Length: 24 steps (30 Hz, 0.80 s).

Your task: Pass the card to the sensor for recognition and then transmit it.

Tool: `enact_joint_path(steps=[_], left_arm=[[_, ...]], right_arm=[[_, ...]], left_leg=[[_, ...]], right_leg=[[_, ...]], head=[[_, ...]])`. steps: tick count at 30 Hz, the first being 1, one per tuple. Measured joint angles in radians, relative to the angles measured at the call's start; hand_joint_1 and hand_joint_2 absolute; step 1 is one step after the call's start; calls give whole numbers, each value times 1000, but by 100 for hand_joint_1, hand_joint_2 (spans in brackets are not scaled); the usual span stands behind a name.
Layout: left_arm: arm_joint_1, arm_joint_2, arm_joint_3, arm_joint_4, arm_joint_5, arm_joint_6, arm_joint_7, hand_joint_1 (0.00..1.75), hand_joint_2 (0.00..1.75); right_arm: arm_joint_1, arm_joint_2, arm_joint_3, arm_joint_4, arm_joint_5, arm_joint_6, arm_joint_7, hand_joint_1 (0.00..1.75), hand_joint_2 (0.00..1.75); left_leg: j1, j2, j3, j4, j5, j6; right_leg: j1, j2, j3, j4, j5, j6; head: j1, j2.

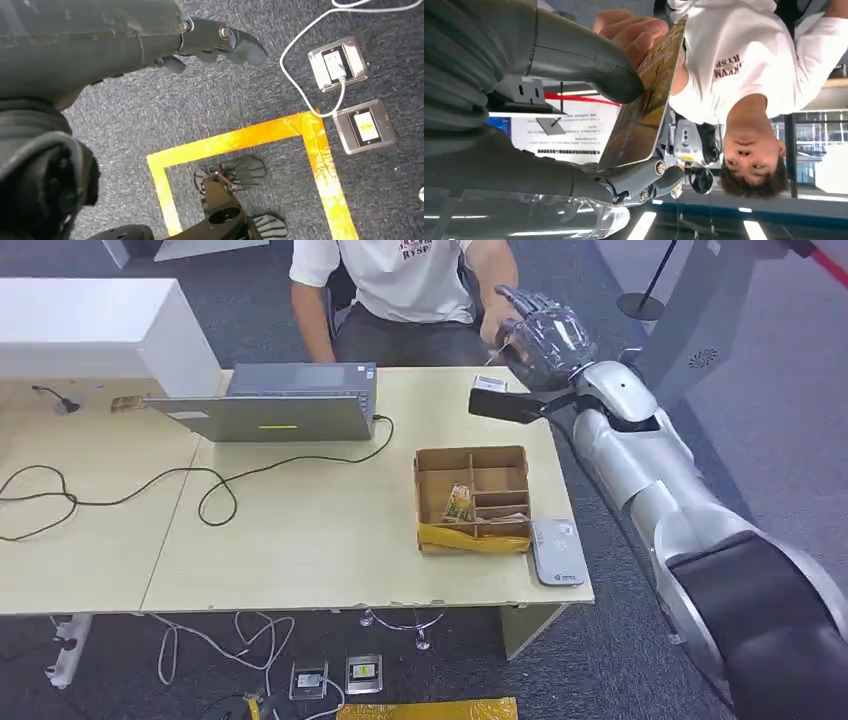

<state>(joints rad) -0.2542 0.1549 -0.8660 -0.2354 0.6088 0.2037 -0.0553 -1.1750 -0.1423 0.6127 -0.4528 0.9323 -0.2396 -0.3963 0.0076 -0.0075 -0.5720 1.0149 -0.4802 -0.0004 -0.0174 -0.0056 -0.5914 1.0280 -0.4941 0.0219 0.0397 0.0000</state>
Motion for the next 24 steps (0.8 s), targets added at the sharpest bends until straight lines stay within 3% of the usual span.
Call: enact_joint_path(steps=[6,7,8,21,22,24], left_arm=[[0,1,0,0,-1,0,9,0,0],[0,1,0,0,-1,-1,10,0,0],[0,1,0,0,-1,-1,10,0,0],[1,1,0,0,-2,2,10,0,0],[2,1,0,0,-2,3,10,0,0],[2,1,0,0,-2,3,10,0,0]], right_arm=[[19,0,0,22,4,-6,16,175,175],[20,0,0,24,5,-6,16,150,175],[22,0,0,26,5,-6,16,0,175],[24,-16,-1,50,-5,-52,15,0,175],[24,-18,-2,50,-13,-52,13,0,0],[24,-23,-5,50,-19,-52,9,0,0]], left_leg=[[0,0,0,0,0,0],[0,0,0,0,0,0],[0,0,0,0,0,0],[0,1,0,0,0,0],[0,1,0,0,0,0],[0,1,0,0,0,0]], right_leg=[[0,0,0,0,0,0],[0,0,0,0,0,0],[0,0,0,0,0,0],[0,1,-1,0,0,0],[0,1,-1,0,0,0],[0,1,-1,0,0,0]], head=[[0,0],[0,0],[0,0],[0,0],[0,0],[0,0]])
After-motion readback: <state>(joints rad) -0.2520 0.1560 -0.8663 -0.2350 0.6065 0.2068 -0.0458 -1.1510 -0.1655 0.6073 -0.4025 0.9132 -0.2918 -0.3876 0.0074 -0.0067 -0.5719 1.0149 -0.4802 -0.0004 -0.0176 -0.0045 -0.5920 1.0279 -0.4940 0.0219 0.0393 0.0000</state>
